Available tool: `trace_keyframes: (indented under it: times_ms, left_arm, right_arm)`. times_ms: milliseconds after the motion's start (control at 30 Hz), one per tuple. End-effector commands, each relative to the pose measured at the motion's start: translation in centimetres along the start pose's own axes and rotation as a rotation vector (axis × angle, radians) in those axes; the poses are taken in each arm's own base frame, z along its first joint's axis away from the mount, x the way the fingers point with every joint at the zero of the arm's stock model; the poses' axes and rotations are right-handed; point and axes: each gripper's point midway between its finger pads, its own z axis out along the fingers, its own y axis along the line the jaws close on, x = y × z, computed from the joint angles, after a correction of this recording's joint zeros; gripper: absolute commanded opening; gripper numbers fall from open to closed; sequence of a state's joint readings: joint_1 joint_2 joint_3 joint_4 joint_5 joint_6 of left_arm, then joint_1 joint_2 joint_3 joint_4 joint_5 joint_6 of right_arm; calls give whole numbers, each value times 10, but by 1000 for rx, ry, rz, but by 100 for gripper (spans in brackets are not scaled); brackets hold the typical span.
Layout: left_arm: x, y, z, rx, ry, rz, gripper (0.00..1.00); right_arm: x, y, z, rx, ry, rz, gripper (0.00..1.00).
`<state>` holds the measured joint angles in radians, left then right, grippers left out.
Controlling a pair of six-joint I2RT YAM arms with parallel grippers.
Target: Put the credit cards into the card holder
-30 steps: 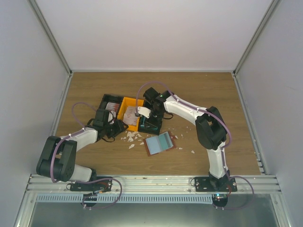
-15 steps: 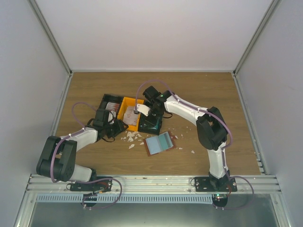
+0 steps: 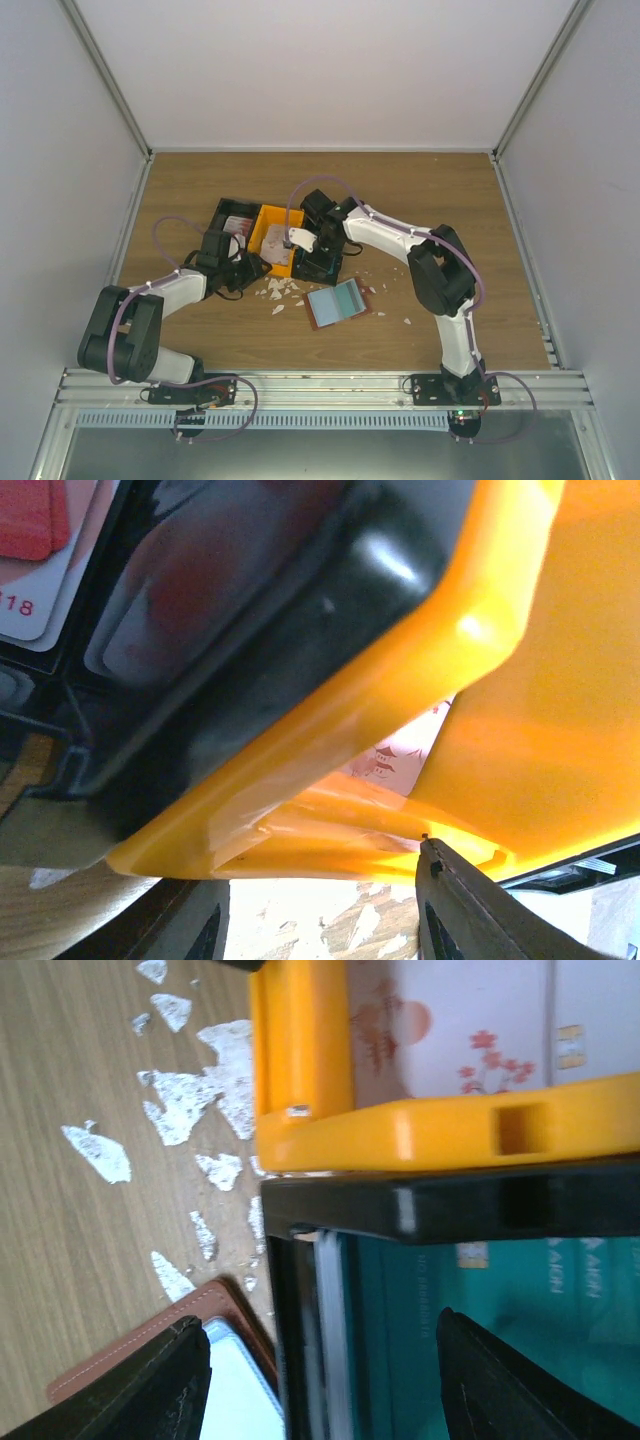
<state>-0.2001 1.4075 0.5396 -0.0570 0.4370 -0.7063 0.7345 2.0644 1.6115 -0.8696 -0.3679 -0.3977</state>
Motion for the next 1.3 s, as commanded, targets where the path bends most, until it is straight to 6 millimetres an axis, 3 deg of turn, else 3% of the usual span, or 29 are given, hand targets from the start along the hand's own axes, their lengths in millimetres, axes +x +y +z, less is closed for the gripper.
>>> trace_keyframes:
  times_ms: [0, 167, 1267]
  left_arm:
    - [-20, -15, 1, 49, -61, 38, 52]
    - [-20, -15, 1, 48, -62, 39, 52]
    - [-21, -13, 0, 34, -65, 43, 51]
  right_arm:
    - [4, 22, 12, -90, 18, -34, 62]
    - [10, 34, 15, -147, 32, -39, 50]
    - [3, 23, -16, -69, -22, -34, 20]
